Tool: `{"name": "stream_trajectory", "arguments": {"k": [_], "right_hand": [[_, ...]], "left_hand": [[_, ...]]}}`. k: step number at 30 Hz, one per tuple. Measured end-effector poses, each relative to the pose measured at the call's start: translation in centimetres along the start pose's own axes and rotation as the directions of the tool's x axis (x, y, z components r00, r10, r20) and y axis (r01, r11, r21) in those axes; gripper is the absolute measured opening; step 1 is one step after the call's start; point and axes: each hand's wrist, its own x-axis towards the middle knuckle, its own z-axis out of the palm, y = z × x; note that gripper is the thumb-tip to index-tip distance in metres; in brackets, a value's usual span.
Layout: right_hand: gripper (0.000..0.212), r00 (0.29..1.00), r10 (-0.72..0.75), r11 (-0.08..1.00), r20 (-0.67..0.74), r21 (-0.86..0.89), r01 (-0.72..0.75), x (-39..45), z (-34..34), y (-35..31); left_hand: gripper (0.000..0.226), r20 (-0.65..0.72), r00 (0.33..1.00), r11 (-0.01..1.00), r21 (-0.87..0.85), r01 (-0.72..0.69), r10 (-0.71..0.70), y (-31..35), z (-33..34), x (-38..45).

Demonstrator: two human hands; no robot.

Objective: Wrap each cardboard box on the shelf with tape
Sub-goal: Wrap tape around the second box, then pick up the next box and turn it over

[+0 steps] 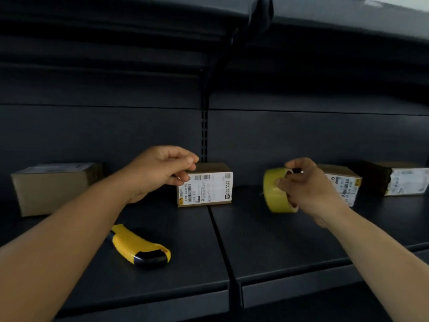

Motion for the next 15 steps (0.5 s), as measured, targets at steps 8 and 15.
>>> {"name": "stream_trajectory", "arguments": {"k": [8,15], "right_hand": [[0.019,0.973,-0.093,0.641,0.213,-0.735,0.222,1.7,-0.1,0.6],[0.024,0.932,0.035,0.643,0.361,-0.722,0.255,2.5,1.1,0.7]], "left_hand": [[0.014,-0.058,0.997,0.994,0.089,0.062,-0.057,-1.3,0.0,-0.5],[0.011,-0.129,0.986,0.986,0.114,0.119,-0.104,-2.2,-1.9,0.3]]}}
